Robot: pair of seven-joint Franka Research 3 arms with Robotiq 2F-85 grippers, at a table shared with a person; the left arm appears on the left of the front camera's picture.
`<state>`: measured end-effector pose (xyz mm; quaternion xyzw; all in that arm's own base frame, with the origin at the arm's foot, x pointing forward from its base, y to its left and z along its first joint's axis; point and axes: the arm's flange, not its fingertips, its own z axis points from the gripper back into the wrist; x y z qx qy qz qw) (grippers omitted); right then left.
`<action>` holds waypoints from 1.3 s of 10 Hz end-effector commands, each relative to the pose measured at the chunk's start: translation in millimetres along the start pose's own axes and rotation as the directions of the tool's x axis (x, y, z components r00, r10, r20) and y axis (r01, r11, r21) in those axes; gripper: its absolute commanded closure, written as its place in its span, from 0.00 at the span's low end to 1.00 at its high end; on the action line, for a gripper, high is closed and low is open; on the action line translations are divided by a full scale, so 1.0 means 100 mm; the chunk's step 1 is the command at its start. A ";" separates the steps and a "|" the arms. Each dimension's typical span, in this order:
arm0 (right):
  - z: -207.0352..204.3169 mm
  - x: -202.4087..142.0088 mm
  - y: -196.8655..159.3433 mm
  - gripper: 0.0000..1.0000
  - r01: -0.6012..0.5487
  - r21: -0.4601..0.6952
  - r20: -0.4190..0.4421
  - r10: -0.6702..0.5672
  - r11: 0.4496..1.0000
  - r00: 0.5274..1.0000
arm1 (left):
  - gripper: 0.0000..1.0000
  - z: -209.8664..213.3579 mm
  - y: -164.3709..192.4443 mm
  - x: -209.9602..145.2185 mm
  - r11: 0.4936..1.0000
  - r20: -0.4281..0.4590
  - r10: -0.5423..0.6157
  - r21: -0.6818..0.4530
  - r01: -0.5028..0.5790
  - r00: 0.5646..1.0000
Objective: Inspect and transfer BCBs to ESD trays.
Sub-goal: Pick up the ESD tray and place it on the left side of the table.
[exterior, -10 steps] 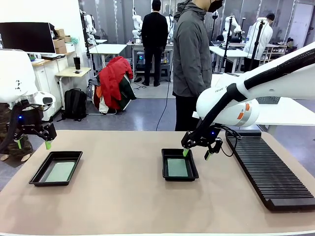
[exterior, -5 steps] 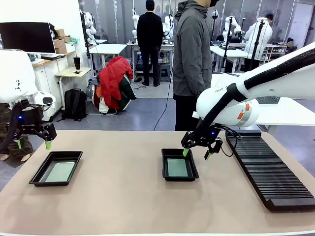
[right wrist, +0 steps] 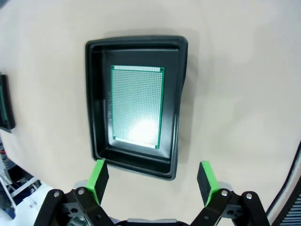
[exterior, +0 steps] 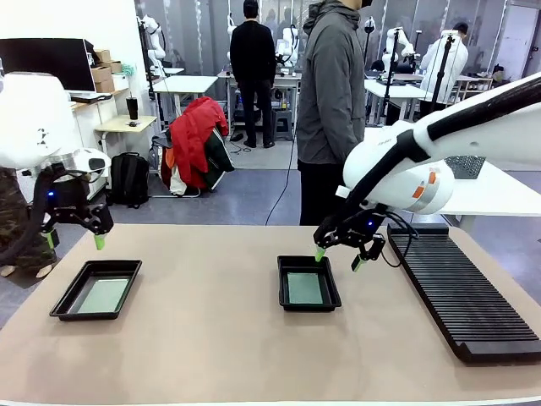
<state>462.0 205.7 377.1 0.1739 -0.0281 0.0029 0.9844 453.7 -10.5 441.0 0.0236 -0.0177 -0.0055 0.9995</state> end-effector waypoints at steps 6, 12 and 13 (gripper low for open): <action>0.58 -0.28 -0.76 0.00 0.025 0.245 -0.016 -0.022 0.969 1.000 | 0.00 0.35 -1.30 -0.09 0.998 0.007 0.033 -0.053 -0.032 0.999; 0.77 -0.24 -1.46 0.00 -0.005 0.367 -0.029 0.017 0.930 0.999 | 0.00 0.34 -2.59 0.18 0.995 0.052 0.037 -0.090 -0.032 0.998; 0.79 -0.23 -1.54 0.00 -0.011 0.380 -0.030 0.025 0.925 0.999 | 0.00 0.30 -2.73 0.20 0.995 0.048 0.032 -0.098 -0.027 0.998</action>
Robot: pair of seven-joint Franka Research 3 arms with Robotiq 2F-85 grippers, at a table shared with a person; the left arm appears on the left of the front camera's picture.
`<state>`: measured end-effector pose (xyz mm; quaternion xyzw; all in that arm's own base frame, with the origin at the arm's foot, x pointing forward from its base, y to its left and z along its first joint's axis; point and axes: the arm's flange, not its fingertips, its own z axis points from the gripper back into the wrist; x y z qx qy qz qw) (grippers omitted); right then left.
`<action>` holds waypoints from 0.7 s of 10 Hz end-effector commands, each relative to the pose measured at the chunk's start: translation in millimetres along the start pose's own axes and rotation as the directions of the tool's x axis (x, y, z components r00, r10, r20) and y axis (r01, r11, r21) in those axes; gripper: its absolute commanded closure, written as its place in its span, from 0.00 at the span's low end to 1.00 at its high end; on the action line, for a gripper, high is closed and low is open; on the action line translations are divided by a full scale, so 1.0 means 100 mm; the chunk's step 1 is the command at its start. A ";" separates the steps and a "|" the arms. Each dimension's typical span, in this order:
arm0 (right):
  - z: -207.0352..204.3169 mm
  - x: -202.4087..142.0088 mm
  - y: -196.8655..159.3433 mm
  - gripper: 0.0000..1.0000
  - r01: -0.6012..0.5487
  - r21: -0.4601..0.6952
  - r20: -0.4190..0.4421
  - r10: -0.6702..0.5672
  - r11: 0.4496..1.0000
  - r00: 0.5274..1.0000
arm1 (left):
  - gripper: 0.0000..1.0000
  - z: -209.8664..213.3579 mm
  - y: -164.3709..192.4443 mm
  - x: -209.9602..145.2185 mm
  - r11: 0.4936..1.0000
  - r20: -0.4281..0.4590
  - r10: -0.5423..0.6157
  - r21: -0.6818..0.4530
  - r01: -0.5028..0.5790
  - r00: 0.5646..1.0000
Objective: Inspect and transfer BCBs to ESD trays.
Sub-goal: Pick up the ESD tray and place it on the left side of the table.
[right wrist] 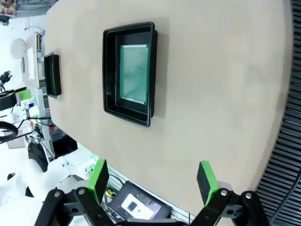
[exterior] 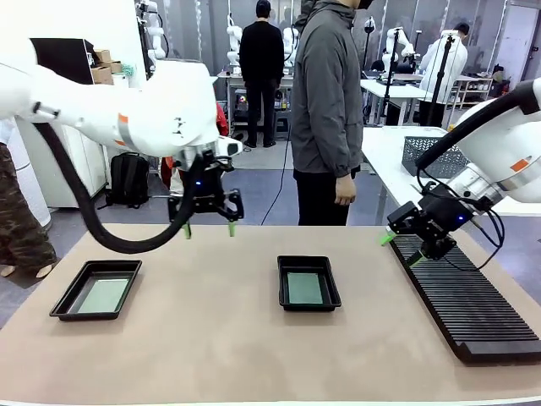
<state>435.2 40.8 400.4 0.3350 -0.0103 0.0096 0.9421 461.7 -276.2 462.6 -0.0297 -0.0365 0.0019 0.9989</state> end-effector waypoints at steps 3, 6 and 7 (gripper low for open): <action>0.05 -0.01 -0.07 0.00 -0.010 0.017 -0.004 0.010 1.000 1.000 | 0.00 -0.28 -0.48 0.08 1.000 0.034 0.008 -0.023 -0.007 0.999; 0.05 -0.01 -0.07 0.00 -0.010 0.017 -0.004 0.010 1.000 1.000 | 0.00 -0.56 -0.80 0.07 1.000 0.081 -0.016 -0.021 0.018 0.997; 0.05 -0.01 -0.07 0.00 -0.010 0.017 -0.004 0.010 1.000 1.000 | 0.00 -0.67 -0.90 0.08 1.000 0.097 -0.013 -0.023 0.016 0.995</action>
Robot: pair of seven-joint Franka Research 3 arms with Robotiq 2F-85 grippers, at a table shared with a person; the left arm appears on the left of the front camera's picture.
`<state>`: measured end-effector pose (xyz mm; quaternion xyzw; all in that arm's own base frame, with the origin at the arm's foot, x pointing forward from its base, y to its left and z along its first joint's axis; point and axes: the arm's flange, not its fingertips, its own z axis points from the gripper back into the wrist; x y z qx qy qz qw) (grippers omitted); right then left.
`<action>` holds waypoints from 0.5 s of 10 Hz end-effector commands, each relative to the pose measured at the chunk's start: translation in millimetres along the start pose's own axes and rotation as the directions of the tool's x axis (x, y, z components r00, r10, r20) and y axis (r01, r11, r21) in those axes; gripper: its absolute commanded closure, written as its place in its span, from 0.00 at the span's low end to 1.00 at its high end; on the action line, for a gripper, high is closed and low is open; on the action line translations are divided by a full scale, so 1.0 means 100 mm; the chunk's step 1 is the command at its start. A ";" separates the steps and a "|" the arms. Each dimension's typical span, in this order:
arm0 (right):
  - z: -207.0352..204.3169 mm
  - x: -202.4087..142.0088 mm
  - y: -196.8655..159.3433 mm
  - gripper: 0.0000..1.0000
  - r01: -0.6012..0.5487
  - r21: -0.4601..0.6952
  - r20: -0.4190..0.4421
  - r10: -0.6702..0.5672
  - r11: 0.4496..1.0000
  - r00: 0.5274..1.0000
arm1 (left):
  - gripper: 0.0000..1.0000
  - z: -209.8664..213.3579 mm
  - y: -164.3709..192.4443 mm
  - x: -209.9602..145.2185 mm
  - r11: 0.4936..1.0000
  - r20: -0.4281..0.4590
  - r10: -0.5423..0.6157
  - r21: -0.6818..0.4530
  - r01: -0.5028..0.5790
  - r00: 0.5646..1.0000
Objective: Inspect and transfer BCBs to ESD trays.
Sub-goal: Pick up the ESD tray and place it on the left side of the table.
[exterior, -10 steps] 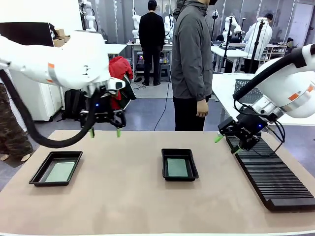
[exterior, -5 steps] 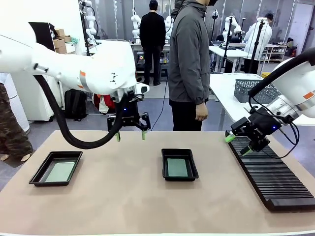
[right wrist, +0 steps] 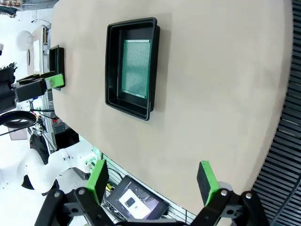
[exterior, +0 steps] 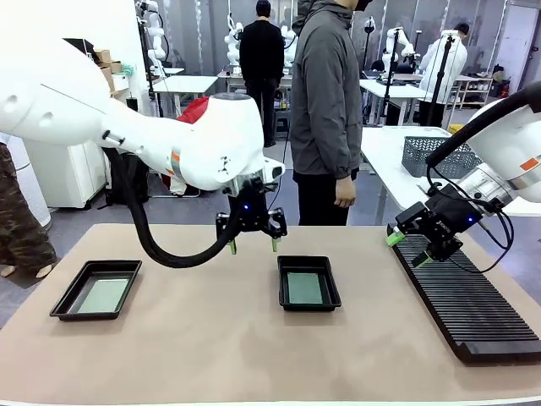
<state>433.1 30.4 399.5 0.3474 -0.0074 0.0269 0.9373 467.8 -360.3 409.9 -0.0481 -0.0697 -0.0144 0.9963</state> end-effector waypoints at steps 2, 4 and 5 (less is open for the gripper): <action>-0.01 0.01 0.01 0.00 0.021 -0.010 0.013 -0.021 1.000 1.000 | 0.00 -0.28 -0.22 0.07 1.000 0.046 -0.007 0.020 0.006 0.999; -0.01 0.01 0.01 0.00 0.021 -0.010 0.013 -0.021 1.000 1.000 | 0.00 -0.50 -0.37 0.10 1.000 0.043 -0.021 0.021 0.020 0.999; -0.01 0.01 0.01 0.00 0.021 -0.010 0.013 -0.021 1.000 1.000 | 0.00 -0.59 -0.42 0.11 0.999 0.050 -0.030 0.026 0.028 0.998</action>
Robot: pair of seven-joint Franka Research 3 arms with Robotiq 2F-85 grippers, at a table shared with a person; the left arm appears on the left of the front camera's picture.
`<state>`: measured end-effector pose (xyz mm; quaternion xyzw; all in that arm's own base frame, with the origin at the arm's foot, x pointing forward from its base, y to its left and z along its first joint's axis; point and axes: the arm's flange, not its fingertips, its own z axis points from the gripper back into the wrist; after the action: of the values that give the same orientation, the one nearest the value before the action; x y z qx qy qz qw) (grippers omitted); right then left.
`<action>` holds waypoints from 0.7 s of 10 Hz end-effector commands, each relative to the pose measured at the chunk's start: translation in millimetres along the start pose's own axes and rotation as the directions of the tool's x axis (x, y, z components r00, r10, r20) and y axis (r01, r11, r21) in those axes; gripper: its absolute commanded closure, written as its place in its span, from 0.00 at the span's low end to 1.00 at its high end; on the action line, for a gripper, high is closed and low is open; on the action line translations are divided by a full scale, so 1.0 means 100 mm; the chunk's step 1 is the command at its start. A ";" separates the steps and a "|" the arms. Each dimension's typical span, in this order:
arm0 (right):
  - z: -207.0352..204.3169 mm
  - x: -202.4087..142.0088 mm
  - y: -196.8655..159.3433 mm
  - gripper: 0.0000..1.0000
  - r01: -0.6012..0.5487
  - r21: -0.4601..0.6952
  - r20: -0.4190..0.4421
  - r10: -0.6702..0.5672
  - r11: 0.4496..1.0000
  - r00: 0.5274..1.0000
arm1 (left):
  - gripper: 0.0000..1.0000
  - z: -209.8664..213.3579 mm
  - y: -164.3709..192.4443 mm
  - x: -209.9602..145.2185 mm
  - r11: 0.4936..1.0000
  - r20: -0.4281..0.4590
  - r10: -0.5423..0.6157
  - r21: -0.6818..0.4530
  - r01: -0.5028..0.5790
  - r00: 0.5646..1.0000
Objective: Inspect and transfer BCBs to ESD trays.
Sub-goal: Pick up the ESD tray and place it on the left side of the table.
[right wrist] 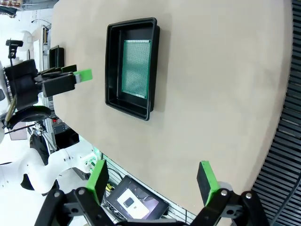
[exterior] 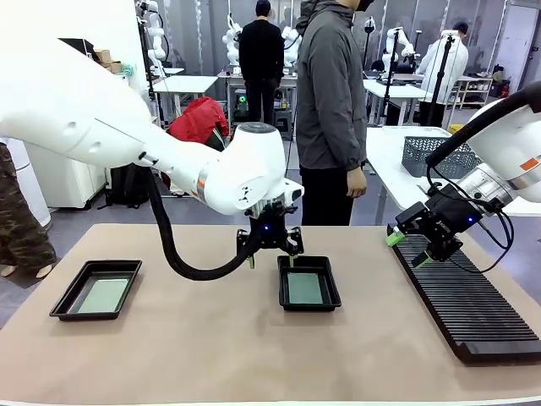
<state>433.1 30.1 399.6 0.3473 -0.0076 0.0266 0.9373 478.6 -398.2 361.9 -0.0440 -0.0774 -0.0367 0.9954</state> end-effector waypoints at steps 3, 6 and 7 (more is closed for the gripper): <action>-0.01 0.01 0.01 0.00 0.020 -0.009 0.012 -0.020 1.000 1.000 | 0.00 -0.31 -0.20 0.15 0.999 0.036 0.000 0.043 -0.001 0.999; -0.01 0.01 0.01 0.00 0.020 -0.009 0.012 -0.020 1.000 1.000 | 0.00 -0.50 -0.27 0.25 0.998 0.009 -0.003 0.068 0.002 1.000; -0.01 0.01 0.01 0.00 0.020 -0.009 0.012 -0.020 1.000 1.000 | 0.00 -0.54 -0.27 0.26 0.998 -0.005 0.001 0.066 0.000 1.000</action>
<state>433.1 30.1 399.6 0.3473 -0.0077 0.0265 0.9374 507.9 -425.4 315.7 -0.0262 -0.0736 -0.0473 0.9958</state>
